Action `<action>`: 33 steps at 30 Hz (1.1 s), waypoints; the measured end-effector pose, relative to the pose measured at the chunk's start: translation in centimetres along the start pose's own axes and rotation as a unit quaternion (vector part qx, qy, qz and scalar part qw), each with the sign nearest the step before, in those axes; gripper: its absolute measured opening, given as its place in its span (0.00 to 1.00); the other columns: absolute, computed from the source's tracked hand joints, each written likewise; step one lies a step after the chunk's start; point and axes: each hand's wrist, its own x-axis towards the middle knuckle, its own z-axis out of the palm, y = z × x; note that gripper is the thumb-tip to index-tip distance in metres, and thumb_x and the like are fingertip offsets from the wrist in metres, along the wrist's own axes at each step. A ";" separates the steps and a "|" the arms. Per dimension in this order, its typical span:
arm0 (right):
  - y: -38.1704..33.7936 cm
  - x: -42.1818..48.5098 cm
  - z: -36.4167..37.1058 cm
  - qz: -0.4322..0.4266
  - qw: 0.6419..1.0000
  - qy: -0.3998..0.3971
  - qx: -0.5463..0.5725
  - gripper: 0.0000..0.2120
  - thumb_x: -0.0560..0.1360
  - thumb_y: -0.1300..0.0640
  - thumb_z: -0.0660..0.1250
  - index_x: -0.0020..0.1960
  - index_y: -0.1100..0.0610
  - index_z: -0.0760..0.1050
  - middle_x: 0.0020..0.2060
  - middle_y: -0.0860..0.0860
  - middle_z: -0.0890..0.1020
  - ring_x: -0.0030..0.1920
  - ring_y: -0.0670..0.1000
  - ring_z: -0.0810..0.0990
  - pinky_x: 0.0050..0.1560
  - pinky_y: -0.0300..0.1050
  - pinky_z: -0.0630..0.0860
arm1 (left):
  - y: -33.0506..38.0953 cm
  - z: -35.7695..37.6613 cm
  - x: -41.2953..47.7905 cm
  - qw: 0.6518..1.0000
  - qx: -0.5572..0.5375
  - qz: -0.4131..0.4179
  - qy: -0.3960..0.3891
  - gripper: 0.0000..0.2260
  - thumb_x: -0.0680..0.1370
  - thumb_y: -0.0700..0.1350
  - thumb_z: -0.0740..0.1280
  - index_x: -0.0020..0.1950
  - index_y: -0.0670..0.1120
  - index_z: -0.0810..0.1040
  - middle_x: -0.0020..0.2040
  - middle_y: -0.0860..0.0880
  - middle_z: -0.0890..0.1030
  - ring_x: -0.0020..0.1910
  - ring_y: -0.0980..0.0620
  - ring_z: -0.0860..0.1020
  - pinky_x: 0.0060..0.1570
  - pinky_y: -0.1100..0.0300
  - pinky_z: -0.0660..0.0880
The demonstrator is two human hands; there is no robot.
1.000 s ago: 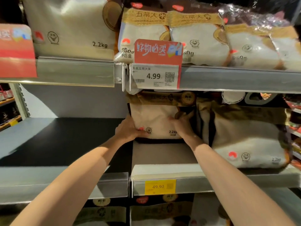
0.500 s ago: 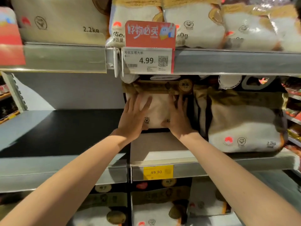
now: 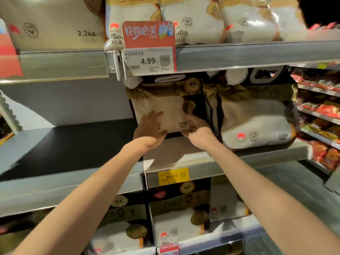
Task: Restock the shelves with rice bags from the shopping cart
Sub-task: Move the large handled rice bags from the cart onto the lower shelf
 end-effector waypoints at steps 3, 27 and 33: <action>0.4 -5.2 -2.4 0.016 0.993 -0.027 0.110 0.20 0.75 0.61 0.70 0.66 0.55 0.73 0.57 0.53 0.81 0.55 0.50 0.81 0.54 0.41 0.78 | 2.5 1.0 -2.0 0.974 -0.203 -0.091 -0.047 0.18 0.79 0.47 0.68 0.69 0.46 0.76 0.66 0.45 0.78 0.65 0.45 0.76 0.66 0.52 0.72; 33.2 -60.1 -6.8 0.560 0.780 0.241 0.142 0.12 0.72 0.63 0.73 0.55 0.61 0.80 0.36 0.51 0.82 0.38 0.50 0.80 0.44 0.44 0.76 | 19.9 35.1 -41.6 0.788 -0.147 0.065 -0.595 0.14 0.76 0.45 0.71 0.57 0.37 0.80 0.52 0.42 0.83 0.52 0.48 0.80 0.49 0.60 0.73; 33.3 -70.5 -6.4 0.666 0.676 0.274 0.154 0.12 0.73 0.55 0.74 0.54 0.57 0.80 0.41 0.52 0.81 0.42 0.50 0.79 0.46 0.44 0.75 | 21.8 38.7 -48.2 0.749 -0.040 0.099 -0.654 0.14 0.77 0.44 0.70 0.62 0.43 0.80 0.58 0.43 0.82 0.61 0.45 0.79 0.61 0.57 0.73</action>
